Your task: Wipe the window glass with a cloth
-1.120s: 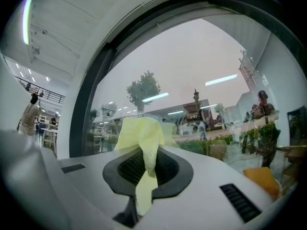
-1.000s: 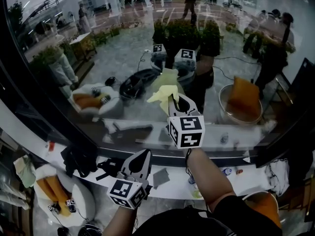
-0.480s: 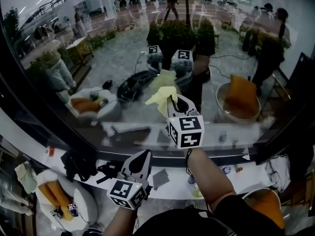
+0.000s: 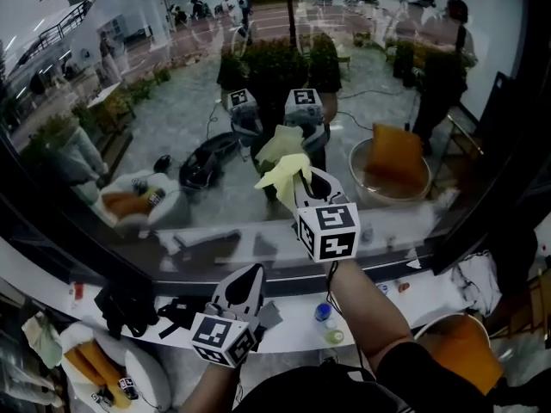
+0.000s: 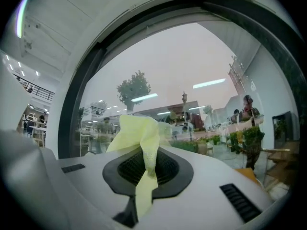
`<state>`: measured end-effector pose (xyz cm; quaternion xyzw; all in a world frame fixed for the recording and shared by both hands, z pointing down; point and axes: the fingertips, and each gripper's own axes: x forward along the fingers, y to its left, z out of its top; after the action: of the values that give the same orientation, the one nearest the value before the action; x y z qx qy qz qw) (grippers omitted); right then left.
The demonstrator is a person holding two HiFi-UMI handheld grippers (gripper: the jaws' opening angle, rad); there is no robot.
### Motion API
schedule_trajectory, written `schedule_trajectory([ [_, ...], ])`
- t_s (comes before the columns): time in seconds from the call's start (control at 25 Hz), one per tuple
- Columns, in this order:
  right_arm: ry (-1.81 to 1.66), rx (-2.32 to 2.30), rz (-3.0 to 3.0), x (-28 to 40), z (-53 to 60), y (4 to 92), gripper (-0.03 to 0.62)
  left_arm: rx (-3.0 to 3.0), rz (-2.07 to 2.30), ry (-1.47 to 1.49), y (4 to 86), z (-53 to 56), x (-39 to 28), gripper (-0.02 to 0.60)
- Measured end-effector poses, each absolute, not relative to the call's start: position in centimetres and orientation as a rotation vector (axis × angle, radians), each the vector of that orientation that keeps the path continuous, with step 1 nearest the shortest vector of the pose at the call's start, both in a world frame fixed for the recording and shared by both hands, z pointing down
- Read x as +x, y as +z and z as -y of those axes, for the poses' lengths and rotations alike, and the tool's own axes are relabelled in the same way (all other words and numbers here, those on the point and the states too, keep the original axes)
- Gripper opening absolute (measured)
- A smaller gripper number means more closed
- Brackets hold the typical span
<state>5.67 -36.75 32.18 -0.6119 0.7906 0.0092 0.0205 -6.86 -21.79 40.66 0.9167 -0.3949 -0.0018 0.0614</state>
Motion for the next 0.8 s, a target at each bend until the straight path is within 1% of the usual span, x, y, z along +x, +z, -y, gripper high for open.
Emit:
schedule_trajectory([
  [0.8, -0.009, -2.172, -2.249, 29.4, 32.0, 33.8, 0.04, 2.915, 0.837, 0.081, 41.4, 20.7, 12.2, 0.0],
])
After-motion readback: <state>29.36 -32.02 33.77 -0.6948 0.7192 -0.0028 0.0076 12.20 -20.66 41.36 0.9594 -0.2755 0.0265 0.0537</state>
